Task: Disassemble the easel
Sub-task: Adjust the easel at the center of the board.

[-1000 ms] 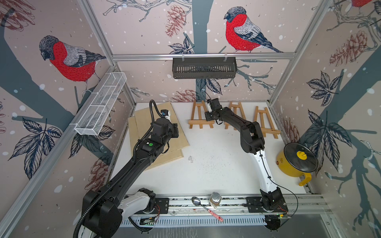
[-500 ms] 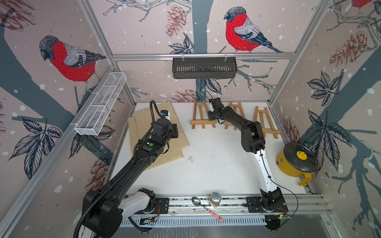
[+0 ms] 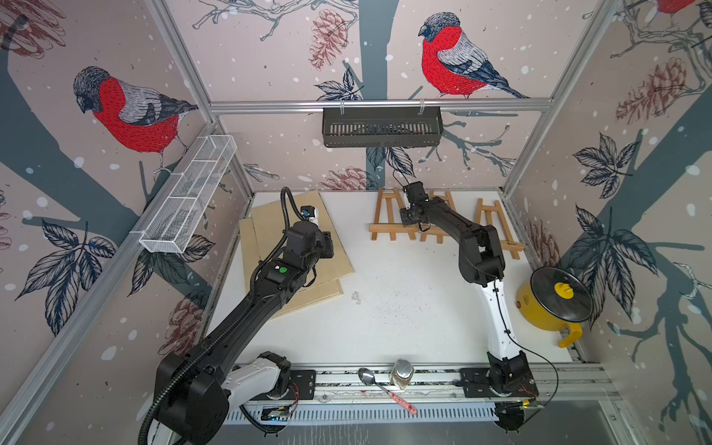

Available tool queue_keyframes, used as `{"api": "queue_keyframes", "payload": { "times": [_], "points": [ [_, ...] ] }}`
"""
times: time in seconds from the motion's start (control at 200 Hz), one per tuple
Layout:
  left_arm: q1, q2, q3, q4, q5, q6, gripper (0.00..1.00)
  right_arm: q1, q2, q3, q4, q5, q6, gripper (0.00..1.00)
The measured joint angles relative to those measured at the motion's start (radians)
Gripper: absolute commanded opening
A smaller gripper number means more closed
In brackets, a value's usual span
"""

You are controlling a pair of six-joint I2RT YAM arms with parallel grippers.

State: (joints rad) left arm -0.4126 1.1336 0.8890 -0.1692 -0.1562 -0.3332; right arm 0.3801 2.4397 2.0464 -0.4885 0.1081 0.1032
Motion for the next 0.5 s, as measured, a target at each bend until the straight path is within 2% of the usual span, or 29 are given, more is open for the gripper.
{"api": "queue_keyframes", "payload": {
  "times": [0.075,0.245,0.355,0.5],
  "points": [
    [0.0,0.006,0.003,0.0,-0.001,0.0,0.35,-0.004,-0.01,-0.019,0.004,0.001,0.002,0.48],
    [0.015,0.032,0.019,-0.016,-0.012,-0.01,0.31,-0.01,-0.048,-0.066,0.015,0.001,-0.002,0.57],
    [0.062,0.066,0.034,-0.045,-0.007,-0.031,0.22,0.007,-0.117,-0.123,0.044,0.011,-0.018,0.6],
    [0.131,0.104,0.043,-0.089,0.0,-0.056,0.22,0.067,-0.241,-0.18,0.098,-0.008,-0.056,0.61]
  ]
}}
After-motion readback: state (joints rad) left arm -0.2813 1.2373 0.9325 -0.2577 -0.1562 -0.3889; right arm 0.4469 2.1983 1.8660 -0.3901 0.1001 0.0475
